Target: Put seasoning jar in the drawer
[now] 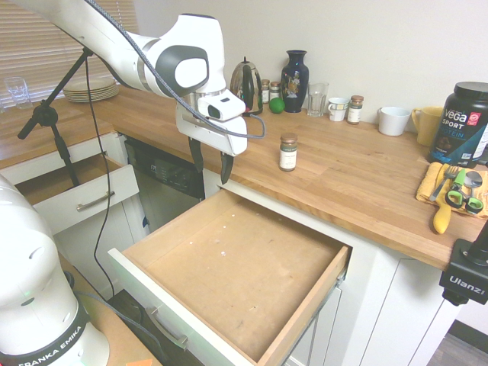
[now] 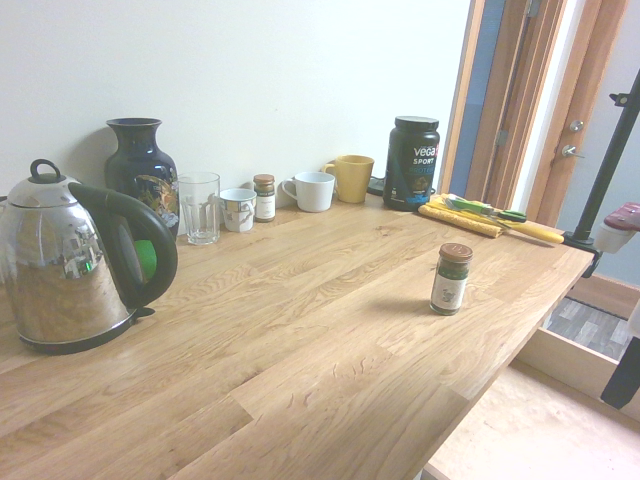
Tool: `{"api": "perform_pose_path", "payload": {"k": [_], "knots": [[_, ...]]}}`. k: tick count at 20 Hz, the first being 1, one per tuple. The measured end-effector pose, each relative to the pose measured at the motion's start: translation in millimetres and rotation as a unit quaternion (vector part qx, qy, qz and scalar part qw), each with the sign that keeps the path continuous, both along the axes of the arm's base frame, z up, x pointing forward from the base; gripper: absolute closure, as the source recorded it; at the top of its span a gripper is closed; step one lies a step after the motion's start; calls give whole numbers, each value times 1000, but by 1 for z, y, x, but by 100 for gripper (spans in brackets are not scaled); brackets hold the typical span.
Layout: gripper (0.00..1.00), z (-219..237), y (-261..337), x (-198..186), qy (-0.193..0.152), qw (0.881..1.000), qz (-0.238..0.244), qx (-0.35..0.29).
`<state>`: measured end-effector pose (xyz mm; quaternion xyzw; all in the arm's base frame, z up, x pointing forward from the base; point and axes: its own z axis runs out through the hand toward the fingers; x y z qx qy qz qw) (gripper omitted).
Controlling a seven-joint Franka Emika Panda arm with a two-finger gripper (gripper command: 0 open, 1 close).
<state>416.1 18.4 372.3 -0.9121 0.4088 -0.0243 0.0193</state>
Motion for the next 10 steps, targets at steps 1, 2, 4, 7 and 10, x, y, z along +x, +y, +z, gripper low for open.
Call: {"api": "perform_pose_path", "payload": {"k": [1,2,4,7,10], "knots": [[0,0,0,0,0,1000,1,-1],[0,-1,0,0,1,1000,6,-3],[0,2,2,7,-3,1000,11,-6],[0,9,6,33,-9,1000,12,-8],[0,6,4,61,-5,1000,7,-8]]}}
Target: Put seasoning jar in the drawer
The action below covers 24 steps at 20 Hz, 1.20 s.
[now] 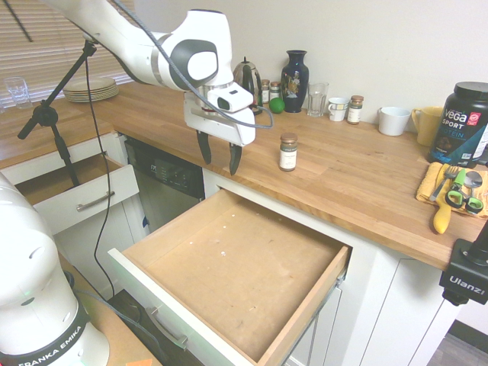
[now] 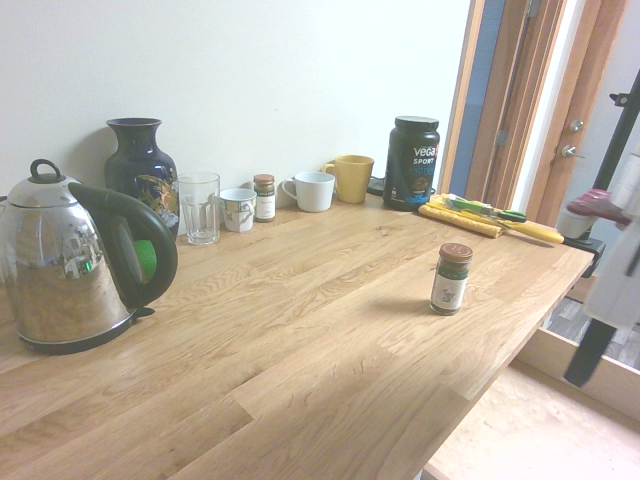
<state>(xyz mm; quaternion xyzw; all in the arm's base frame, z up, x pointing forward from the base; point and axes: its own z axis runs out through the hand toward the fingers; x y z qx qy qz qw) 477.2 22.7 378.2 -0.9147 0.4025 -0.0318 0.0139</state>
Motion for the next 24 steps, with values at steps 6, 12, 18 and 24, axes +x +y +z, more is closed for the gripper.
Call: {"api": "perform_pose_path", "payload": {"k": [6,12,18,24], "knots": [[0,-5,-22,39,9,1000,-25,1],[0,-14,-43,72,19,999,-44,2],[100,-15,-56,112,25,998,-54,0],[100,-25,-61,148,36,998,-56,-2]]}}
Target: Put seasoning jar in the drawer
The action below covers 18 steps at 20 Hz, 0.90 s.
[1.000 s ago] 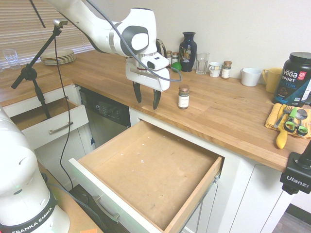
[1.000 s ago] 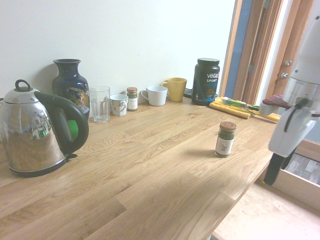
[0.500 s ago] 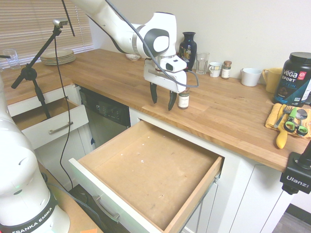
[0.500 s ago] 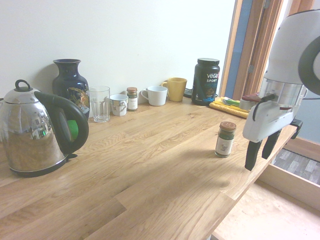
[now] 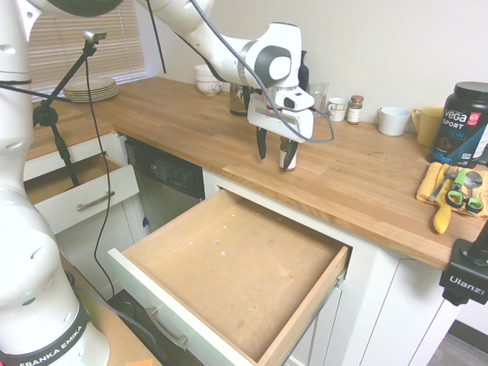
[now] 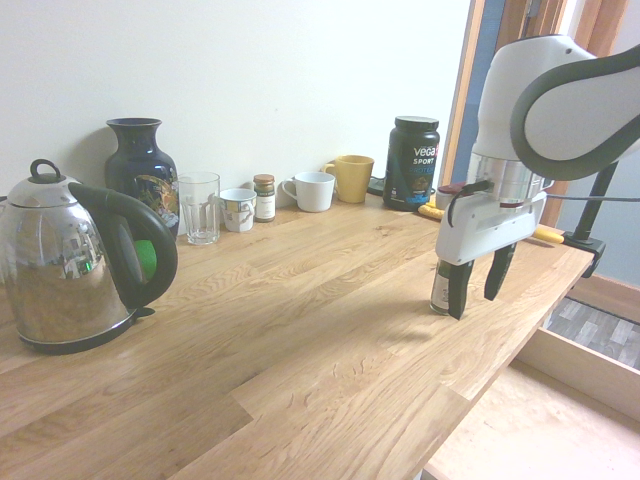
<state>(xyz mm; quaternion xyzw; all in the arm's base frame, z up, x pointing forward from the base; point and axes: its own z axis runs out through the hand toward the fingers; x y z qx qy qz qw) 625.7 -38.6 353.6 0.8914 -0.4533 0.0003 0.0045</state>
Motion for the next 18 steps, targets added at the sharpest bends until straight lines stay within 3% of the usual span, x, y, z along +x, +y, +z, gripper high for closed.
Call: {"api": "perform_pose_path", "payload": {"k": [18], "knots": [[100,-9,2,16,12,1000,3,-3]]}}
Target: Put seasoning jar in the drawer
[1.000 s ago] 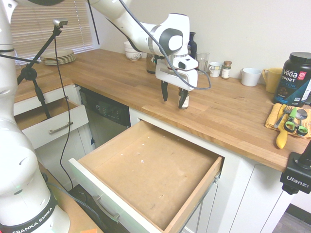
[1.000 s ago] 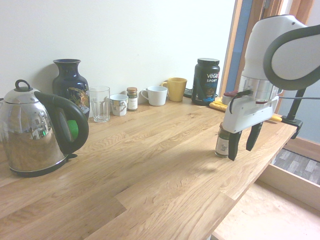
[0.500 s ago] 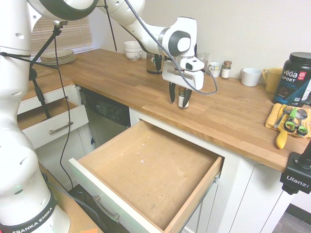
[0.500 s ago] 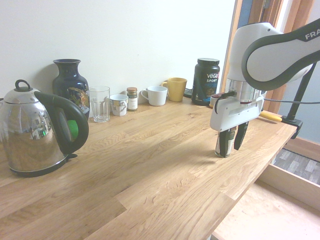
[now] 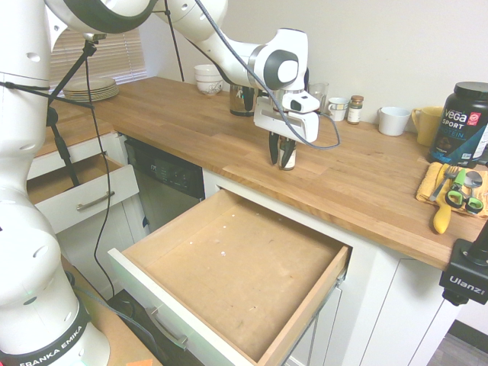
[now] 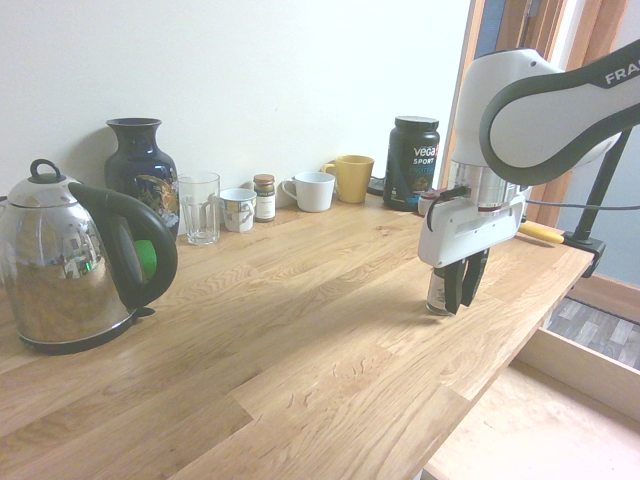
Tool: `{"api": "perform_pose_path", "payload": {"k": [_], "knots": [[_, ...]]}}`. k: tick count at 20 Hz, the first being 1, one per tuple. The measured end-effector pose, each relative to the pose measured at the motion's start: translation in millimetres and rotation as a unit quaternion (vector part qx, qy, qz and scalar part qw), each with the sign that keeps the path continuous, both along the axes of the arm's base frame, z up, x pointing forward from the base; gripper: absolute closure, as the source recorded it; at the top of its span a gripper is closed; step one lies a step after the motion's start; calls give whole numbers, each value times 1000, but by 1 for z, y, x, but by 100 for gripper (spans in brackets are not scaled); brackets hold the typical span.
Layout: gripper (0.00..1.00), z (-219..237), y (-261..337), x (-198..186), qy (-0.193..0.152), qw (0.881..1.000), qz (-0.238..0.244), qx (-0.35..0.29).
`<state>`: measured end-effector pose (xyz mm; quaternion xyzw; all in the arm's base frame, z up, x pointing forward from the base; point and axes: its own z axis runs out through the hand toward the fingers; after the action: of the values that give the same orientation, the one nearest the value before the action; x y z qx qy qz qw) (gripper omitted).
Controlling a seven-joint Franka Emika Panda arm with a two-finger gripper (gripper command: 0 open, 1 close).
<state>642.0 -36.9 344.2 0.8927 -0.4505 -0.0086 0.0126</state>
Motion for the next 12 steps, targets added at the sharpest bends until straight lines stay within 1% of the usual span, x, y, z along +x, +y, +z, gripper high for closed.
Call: {"api": "perform_pose_path", "payload": {"k": [12], "knots": [[100,0,3,0,0,1000,3,0]]}}
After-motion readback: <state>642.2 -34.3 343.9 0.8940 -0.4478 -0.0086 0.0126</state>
